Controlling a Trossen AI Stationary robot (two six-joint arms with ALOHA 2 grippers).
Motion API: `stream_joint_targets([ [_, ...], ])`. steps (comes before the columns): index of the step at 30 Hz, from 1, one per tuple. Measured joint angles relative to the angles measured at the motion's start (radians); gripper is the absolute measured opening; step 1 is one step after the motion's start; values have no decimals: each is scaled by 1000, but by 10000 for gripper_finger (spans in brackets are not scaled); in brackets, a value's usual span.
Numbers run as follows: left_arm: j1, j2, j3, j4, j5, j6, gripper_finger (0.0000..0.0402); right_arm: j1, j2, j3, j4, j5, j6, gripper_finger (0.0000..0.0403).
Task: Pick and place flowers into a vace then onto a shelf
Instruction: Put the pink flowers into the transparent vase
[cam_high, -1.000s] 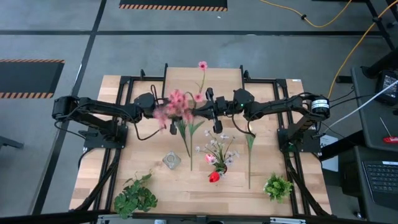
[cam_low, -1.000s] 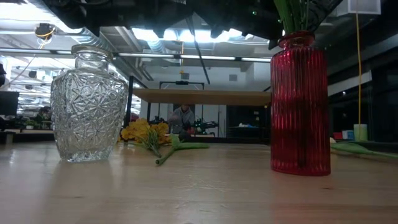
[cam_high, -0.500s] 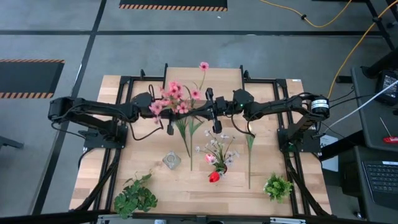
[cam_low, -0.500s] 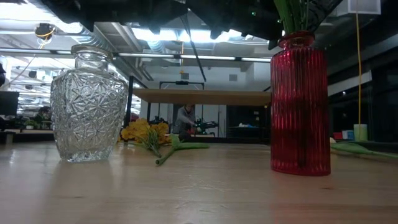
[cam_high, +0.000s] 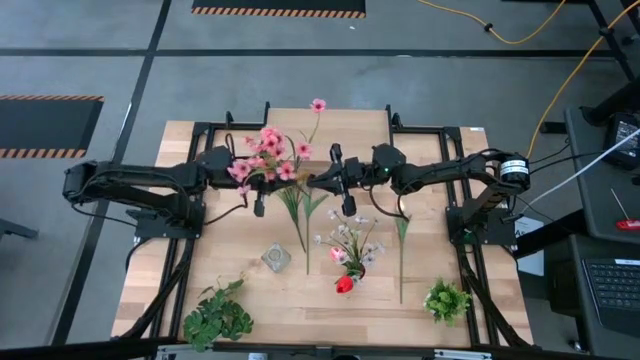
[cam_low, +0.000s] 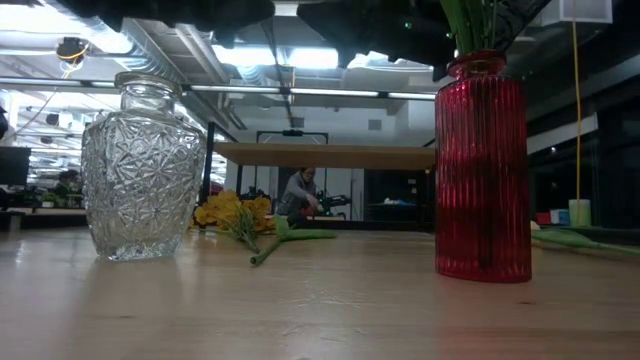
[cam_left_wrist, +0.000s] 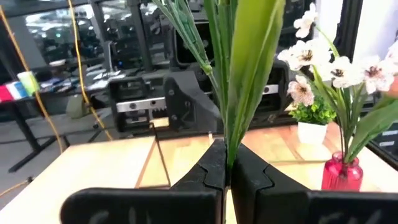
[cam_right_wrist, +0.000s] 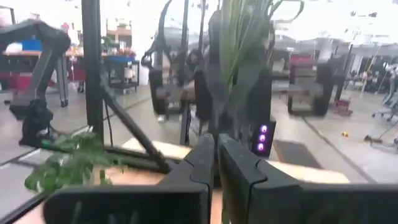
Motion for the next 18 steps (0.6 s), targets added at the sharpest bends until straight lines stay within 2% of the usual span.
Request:
stream_joint_targets([
  [4,-30,-59,0,-83,-79,5,3,6,-6,0,-36,0,-2,47],
  [9,-75,-101,0,-114,-147,19,3,6,-120,0,-215,1,5,60],
  [14,-97,-112,0,-112,-162,35,3,17,-232,0,-365,18,-33,37],
  [18,-114,-112,0,-113,-190,37,3,39,-294,1,-472,132,-84,6],
])
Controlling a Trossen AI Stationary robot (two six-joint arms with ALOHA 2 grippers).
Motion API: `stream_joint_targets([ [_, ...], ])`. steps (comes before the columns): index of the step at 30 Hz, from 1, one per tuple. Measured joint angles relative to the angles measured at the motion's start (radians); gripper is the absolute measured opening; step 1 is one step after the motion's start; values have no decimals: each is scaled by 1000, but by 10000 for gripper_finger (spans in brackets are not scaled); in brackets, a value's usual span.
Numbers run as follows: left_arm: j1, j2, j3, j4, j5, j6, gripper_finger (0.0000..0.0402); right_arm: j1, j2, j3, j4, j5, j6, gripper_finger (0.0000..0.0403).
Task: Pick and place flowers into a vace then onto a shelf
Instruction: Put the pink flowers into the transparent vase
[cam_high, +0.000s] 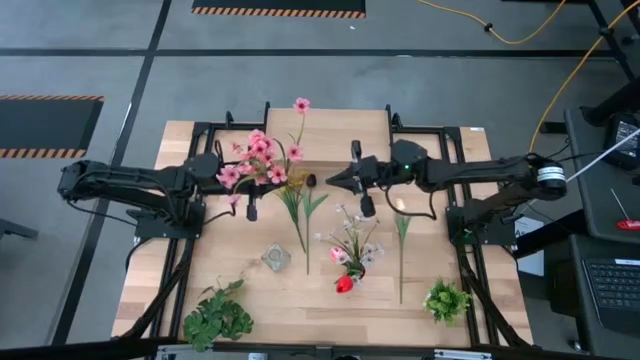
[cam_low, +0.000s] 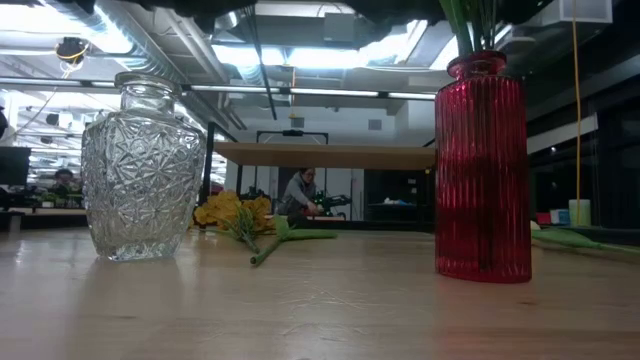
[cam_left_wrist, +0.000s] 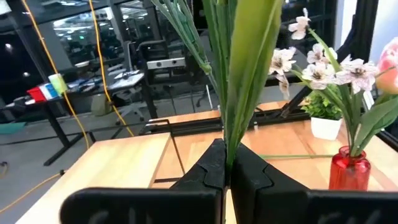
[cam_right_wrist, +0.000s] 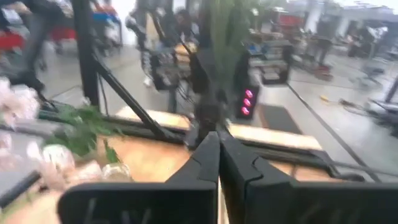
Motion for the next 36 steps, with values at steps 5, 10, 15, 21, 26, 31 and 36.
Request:
stream_joint_targets([
  [5,-33,-4,0,-7,-1,0,3,36,-18,0,-46,19,-35,10],
  [10,-74,-3,0,-22,-8,-2,3,53,-18,-1,-43,18,-42,3],
  [15,-121,-3,0,-22,-81,-20,3,53,-18,-1,-45,18,-40,9],
  [21,-213,-3,0,-36,-119,-50,3,53,-18,-1,-45,18,-39,27],
  [26,-328,-3,0,-75,-295,-72,3,53,-18,-1,-45,18,-38,28],
  [31,-444,-3,19,-144,-461,-114,3,53,-18,-1,-44,18,-38,28],
  [36,-561,12,113,-290,-625,-225,3,53,-18,-1,-44,18,-38,28],
])
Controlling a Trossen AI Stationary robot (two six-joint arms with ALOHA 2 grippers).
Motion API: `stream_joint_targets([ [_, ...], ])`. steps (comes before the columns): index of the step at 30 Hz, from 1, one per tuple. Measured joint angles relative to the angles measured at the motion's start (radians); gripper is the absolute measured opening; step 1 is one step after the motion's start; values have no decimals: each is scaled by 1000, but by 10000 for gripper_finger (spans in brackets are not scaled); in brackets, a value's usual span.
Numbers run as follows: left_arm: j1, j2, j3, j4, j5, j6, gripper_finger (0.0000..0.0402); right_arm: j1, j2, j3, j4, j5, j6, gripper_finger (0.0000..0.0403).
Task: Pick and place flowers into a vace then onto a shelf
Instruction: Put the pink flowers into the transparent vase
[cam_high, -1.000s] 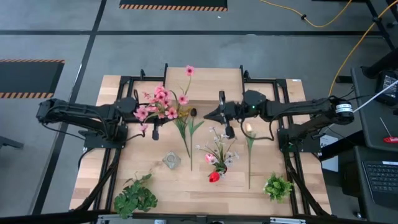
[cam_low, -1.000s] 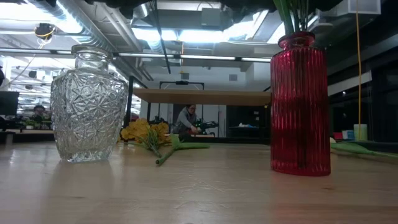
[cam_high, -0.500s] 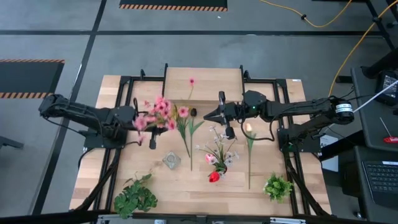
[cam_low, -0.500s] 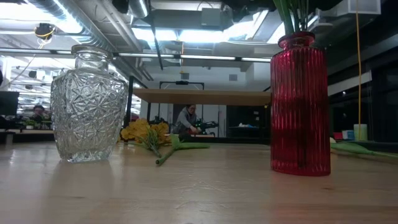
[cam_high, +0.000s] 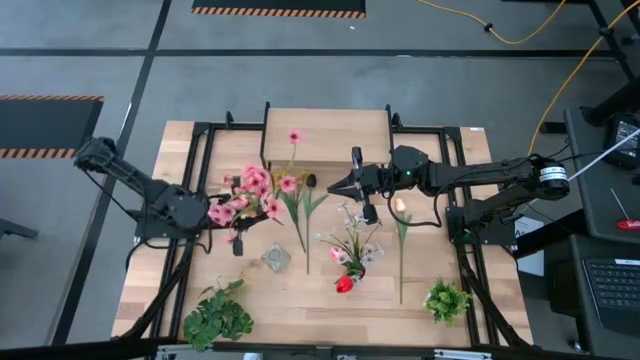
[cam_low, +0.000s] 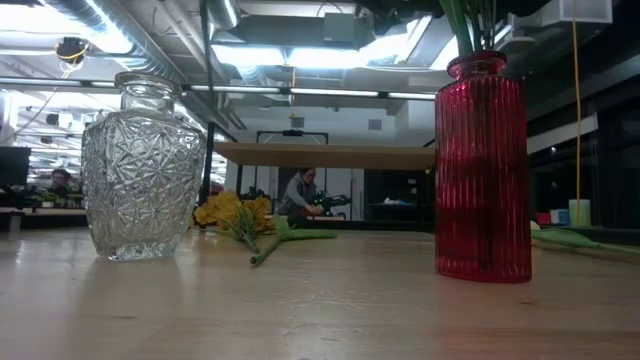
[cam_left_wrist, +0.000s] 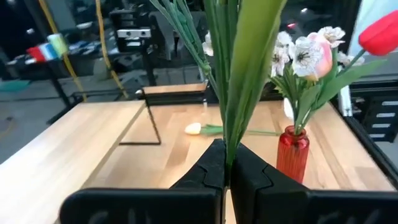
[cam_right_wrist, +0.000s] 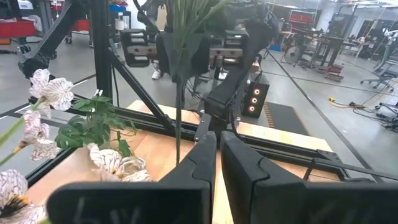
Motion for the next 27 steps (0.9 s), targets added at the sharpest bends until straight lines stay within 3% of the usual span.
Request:
stream_joint_targets([
  [8,-151,81,83,-36,-131,-93,3,0,0,0,2,0,28,28],
  [14,-233,190,139,-36,-164,-161,3,0,0,0,6,0,53,28],
  [21,-297,258,231,-88,-245,-184,3,0,0,0,-4,0,53,28],
  [27,-321,265,239,-223,-334,-321,3,2,0,0,-19,0,50,28],
])
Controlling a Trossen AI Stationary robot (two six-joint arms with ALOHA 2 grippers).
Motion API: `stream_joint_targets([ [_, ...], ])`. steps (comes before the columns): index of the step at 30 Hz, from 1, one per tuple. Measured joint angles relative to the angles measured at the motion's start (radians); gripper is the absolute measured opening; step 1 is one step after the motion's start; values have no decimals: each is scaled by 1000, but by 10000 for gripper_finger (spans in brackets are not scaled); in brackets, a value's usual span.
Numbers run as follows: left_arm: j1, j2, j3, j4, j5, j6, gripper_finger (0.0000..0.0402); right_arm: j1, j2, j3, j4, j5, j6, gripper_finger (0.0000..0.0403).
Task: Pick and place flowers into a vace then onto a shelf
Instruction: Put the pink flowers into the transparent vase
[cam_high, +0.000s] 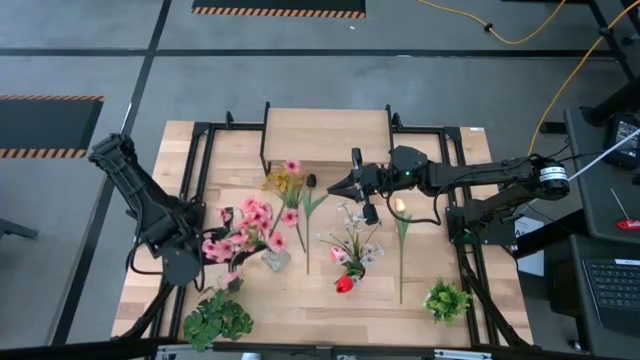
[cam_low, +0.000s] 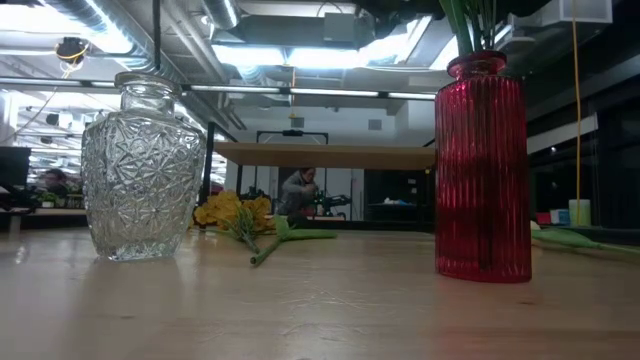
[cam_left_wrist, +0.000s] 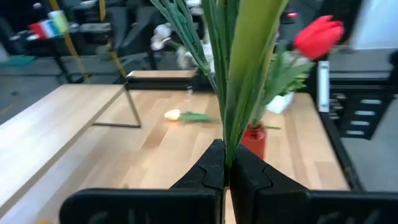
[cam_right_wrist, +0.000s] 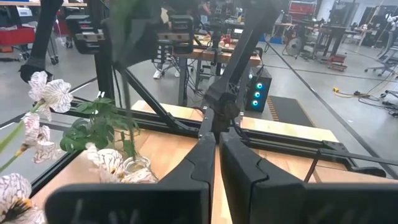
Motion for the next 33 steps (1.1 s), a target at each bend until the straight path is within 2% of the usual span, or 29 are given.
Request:
stream_joint_targets([
  [3,-1,0,0,-36,-43,-45,3,0,0,0,0,0,0,28],
  [9,-1,8,0,-123,-49,-153,3,0,0,0,-7,0,-2,28],
  [19,-1,52,0,-122,-58,-206,3,0,0,0,-9,0,-3,28],
  [33,-1,231,0,-147,-165,-330,3,0,0,0,-64,0,-1,28],
])
